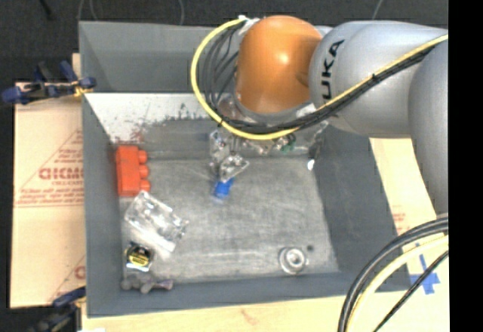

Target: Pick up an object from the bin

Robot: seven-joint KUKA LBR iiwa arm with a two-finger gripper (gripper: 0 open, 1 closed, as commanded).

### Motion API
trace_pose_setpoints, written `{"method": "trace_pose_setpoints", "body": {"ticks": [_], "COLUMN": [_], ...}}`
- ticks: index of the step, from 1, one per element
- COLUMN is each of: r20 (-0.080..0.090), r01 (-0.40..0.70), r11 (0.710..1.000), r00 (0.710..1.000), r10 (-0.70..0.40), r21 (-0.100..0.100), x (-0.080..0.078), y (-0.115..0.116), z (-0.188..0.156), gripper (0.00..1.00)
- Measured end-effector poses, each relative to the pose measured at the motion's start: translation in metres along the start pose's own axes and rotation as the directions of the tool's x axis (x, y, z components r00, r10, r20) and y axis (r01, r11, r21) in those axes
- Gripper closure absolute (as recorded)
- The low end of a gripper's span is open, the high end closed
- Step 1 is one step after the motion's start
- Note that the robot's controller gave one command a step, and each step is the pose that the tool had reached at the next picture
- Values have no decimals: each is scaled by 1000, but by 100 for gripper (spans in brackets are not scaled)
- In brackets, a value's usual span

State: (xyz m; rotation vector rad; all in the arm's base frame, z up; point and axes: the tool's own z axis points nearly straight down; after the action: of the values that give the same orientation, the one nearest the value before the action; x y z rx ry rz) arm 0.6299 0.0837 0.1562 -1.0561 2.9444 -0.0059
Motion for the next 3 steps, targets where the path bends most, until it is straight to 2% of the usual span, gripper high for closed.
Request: {"method": "trace_pose_setpoints", "body": {"ticks": [1,2,3], "r20": [-2,-7,-14], "r01": [-178,-179,-255], "r11": [984,984,967], "r00": [984,984,967], "r10": [178,179,255], "r21": [-3,-6,-8], "x": [40,39,-8], "y": [11,12,18], "z": [-106,-102,32], "gripper": [100,0,0]}}
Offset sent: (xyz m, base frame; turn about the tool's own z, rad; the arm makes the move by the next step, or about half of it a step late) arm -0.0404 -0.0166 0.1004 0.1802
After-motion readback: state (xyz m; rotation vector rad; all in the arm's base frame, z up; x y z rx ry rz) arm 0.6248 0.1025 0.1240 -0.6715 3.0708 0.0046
